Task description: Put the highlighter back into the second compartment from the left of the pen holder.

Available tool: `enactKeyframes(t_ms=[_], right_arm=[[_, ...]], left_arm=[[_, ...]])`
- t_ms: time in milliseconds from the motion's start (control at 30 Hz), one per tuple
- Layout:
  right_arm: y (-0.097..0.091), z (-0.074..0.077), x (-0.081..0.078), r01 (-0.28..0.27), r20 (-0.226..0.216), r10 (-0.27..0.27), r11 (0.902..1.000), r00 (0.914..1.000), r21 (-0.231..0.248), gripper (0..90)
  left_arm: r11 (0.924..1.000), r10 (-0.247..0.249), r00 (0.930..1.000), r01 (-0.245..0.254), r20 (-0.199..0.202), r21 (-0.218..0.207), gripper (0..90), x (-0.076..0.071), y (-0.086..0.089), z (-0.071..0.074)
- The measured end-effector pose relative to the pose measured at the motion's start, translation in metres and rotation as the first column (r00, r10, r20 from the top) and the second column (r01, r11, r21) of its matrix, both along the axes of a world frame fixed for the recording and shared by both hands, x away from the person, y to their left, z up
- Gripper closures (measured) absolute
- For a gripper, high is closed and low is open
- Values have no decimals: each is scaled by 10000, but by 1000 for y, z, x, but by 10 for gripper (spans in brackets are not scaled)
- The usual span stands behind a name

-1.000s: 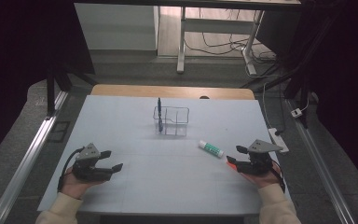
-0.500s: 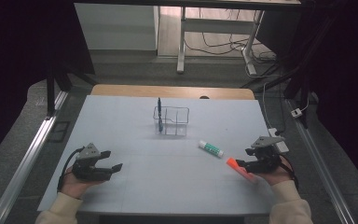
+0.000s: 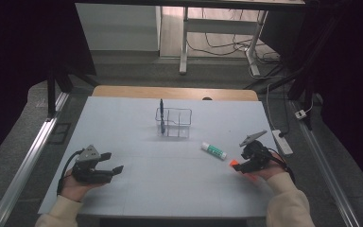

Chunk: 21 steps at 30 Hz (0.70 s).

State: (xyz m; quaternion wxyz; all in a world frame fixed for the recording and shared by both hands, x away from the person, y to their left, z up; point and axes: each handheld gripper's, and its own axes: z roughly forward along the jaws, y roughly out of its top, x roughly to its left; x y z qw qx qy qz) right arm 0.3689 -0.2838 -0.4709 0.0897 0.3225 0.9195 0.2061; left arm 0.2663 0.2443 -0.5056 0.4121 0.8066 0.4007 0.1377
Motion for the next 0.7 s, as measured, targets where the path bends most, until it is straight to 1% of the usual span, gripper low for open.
enactKeyframes(t_ms=[67,167,300,400,533,700], right_arm=[[4,-2,4,-10,-183,7,9998,9998,-212,363],[9,-6,6,-124,-333,113,9994,9994,-337,382],[8,-11,8,-105,-507,85,9992,9987,-391,406],[8,-15,10,-77,-704,35,9982,9975,-593,421],[10,-17,12,-161,-776,104,9972,9969,-725,449],[14,-21,13,-150,-906,53,9941,9959,-1073,509]], left_arm=[[10000,22,10000,-22,-18,23,256,0,0,0],[10000,32,10000,-32,-43,9,256,1,1,-1],[10000,46,9999,-45,-109,75,256,2,1,-2],[9998,55,9999,-53,-109,166,256,2,1,-3],[9998,64,9999,-62,-116,177,256,2,2,-3],[9998,41,9999,-38,-134,210,256,2,2,-4]])
